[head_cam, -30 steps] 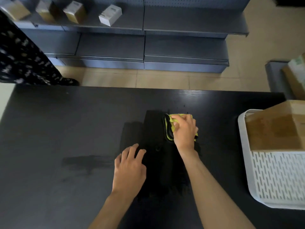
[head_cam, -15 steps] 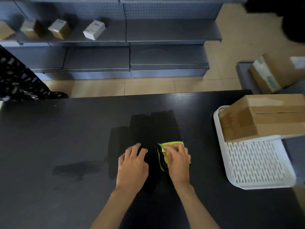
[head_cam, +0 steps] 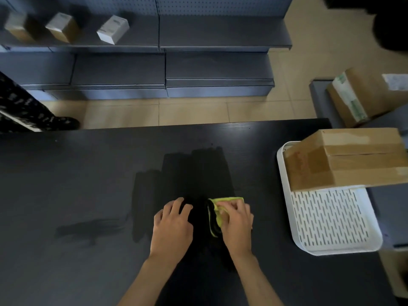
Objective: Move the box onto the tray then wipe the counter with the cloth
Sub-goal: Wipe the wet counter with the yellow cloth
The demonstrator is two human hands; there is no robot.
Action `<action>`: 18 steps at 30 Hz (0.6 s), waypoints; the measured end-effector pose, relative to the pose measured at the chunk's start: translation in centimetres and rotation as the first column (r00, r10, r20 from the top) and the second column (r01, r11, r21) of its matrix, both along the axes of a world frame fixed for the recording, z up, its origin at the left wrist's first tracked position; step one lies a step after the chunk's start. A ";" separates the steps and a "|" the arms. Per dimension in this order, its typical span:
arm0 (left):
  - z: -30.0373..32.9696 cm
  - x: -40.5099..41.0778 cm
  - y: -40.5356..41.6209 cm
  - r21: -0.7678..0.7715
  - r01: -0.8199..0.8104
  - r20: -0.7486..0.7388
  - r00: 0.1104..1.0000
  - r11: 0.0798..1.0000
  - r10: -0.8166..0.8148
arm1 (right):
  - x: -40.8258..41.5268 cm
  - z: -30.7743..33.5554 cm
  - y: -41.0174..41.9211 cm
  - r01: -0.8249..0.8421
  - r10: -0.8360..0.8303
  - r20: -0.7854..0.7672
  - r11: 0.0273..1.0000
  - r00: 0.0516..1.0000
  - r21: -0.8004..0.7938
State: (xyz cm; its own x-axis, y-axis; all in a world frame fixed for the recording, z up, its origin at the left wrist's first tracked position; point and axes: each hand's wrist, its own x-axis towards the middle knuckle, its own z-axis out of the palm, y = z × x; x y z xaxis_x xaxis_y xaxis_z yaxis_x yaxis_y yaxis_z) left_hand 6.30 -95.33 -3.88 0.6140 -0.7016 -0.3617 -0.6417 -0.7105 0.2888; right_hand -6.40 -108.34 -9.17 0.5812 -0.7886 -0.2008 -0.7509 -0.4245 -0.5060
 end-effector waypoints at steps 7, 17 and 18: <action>-0.8 0.1 -0.9 0.016 -0.050 0.033 0.998 0.999 0.050 | 10.8 -1.2 -10.6 -0.006 0.007 0.069 1.000 0.998 -0.017; -0.3 -0.9 -1.7 0.002 -0.042 0.061 0.997 0.999 0.042 | 10.0 -0.4 -11.8 -0.063 0.067 0.080 0.997 0.994 -0.049; -0.2 -1.0 -1.8 -0.003 -0.039 0.059 0.997 0.999 0.039 | 8.3 -0.1 -10.7 -0.061 0.065 0.085 0.997 0.994 -0.054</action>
